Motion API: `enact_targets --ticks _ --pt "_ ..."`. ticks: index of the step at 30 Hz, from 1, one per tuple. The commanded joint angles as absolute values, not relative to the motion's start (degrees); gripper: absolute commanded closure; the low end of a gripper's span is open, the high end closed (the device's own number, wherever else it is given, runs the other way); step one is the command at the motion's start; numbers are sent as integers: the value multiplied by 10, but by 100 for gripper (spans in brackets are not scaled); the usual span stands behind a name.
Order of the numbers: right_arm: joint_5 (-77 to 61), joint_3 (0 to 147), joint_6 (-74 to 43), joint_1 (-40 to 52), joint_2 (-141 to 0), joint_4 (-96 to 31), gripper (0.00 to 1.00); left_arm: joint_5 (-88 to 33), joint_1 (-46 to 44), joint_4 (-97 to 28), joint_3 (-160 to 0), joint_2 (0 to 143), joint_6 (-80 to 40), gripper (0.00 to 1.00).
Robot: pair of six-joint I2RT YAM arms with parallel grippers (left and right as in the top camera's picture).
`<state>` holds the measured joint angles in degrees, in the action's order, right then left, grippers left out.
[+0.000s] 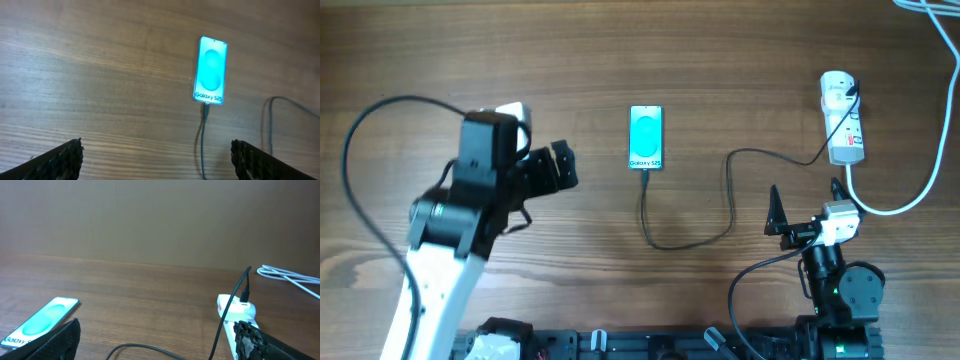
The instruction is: Plug charger to phone and switch on socket
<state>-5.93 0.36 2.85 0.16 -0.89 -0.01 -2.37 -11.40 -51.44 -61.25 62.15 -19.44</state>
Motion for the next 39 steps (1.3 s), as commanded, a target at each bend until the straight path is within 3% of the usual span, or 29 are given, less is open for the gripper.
enact_targets --ticks 1,6,9,16,28,39 --pt "-54 3 30 -1 -2 1 0 -14 -94 -493 -531 556 -198 0" --pt "-53 3 30 -1 -2 1 0 -15 -78 -399 -417 439 -193 0" --pt "-53 3 30 -1 -2 1 0 -66 -78 -346 -368 364 -110 0" --pt "-54 3 30 -1 -2 1 0 -145 11 -342 -310 215 -107 0" --pt "-53 3 30 -1 -2 1 0 -163 37 -342 -306 166 -74 0" --pt "-53 3 30 -1 -2 1 0 -163 37 -270 -184 2 -79 0"
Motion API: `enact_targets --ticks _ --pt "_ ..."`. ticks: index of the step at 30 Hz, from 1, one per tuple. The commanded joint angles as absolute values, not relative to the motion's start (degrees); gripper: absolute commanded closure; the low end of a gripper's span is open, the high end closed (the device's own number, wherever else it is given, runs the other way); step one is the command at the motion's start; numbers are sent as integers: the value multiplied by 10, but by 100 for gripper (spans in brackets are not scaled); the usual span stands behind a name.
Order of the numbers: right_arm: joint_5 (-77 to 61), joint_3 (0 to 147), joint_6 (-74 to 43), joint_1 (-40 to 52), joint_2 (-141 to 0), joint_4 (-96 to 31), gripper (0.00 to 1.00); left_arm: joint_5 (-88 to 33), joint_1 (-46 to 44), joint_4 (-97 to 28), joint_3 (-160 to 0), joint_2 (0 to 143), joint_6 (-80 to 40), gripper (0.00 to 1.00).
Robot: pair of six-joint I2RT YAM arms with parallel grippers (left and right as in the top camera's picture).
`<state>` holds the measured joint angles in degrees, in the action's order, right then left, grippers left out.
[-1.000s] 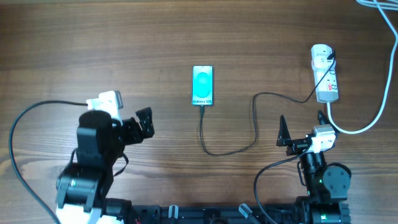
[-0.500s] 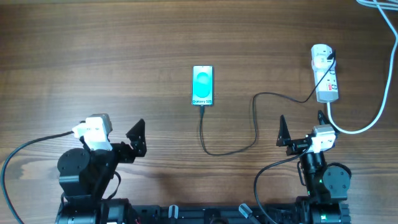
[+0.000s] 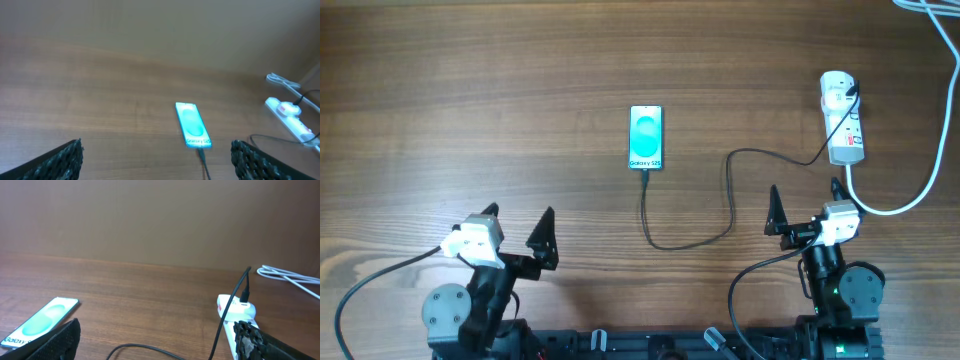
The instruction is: Plug charger to phone and switch on socket
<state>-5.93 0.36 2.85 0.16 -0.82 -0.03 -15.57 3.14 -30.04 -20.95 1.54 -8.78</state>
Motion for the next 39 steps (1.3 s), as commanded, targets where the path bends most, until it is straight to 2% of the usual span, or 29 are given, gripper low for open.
enact_targets --ticks 1,8,13,17,22,27,32,39 --pt "-53 3 30 -1 -2 1 0 -163 37 -256 -177 2 -82 0" --pt "-53 3 30 -1 -2 1 0 -158 37 -75 -91 2 -129 0" --pt "-53 3 30 -1 -2 1 0 -95 36 -14 -38 2 -201 0" --pt "-53 3 30 -1 -2 1 0 -69 37 44 -3 2 -202 0" --pt "-53 3 30 -1 -2 1 0 -48 37 31 -3 2 -197 0" --pt "-53 3 30 -1 -2 1 0 -81 37 -39 -3 2 -89 0" --pt "-53 3 30 -1 -2 1 0 -82 37 -39 -3 2 -43 0" --pt "-53 3 30 -1 -2 1 0 -11 37 -45 -3 2 -23 0"
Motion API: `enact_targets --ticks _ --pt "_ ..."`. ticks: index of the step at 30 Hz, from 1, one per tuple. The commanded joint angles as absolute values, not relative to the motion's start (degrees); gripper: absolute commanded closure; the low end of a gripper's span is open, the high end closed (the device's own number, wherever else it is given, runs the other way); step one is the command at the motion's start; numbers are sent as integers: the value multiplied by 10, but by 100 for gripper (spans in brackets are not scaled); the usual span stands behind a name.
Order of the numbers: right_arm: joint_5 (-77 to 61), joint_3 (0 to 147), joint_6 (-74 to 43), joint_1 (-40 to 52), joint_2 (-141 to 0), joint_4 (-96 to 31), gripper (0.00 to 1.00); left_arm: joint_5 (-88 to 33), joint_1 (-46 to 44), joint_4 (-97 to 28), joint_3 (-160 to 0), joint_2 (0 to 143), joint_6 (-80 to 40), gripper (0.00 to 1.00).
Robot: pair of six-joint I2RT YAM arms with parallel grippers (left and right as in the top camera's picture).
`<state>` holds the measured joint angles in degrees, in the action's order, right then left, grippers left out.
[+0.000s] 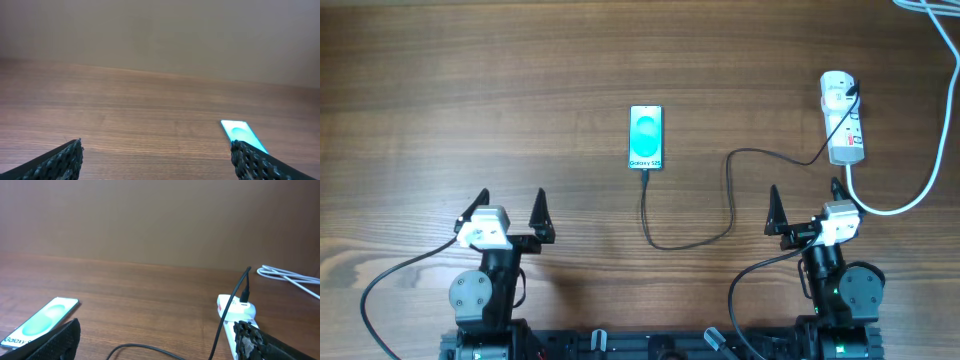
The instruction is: Plug charger to phone and switch on socket
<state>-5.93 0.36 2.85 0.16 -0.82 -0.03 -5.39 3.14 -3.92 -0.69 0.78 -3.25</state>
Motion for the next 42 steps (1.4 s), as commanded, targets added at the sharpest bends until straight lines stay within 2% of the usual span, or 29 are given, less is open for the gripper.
enact_targets --ticks 1,7,42 --pt "-53 3 30 -1 -2 1 0 -8 37 -45 -3 2 -23 0" --pt "-53 3 30 -1 -2 1 0 -12 37 -45 -3 2 11 0" --pt "-51 3 30 -1 -2 1 0 -14 37 -44 -3 2 11 0"
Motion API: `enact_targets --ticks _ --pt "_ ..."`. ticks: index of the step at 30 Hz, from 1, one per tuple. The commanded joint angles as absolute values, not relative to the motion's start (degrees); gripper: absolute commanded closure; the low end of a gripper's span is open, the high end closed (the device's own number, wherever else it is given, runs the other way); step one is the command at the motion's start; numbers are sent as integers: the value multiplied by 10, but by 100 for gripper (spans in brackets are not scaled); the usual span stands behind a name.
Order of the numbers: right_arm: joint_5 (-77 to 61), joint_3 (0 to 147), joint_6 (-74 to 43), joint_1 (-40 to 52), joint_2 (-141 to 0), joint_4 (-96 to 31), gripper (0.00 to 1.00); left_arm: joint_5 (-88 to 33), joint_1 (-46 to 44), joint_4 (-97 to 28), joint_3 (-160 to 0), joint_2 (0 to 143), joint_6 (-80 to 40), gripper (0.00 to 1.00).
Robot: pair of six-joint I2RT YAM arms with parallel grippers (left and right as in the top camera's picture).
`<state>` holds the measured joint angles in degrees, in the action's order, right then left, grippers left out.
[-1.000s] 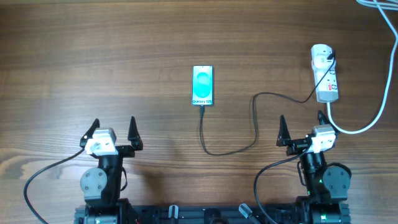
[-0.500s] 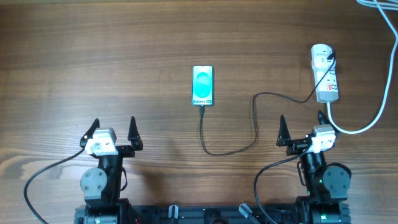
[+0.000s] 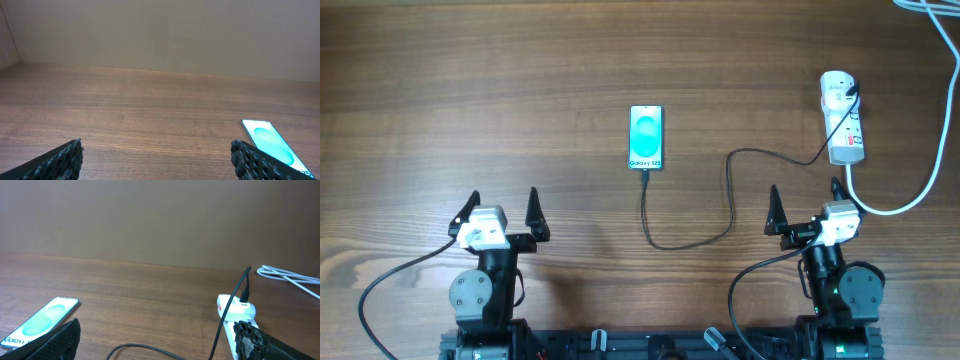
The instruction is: Plug charger to phone and switch on socket
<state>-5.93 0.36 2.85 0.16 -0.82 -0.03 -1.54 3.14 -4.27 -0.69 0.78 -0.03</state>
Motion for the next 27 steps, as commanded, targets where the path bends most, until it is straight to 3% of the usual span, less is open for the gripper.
enact_targets --ticks 1,27 --pt "-51 3 30 -1 -2 1 0 -14 37 -44 -3 2 11 0" --pt "-51 3 30 -1 -2 1 0 -2 36 -43 -3 2 10 0"
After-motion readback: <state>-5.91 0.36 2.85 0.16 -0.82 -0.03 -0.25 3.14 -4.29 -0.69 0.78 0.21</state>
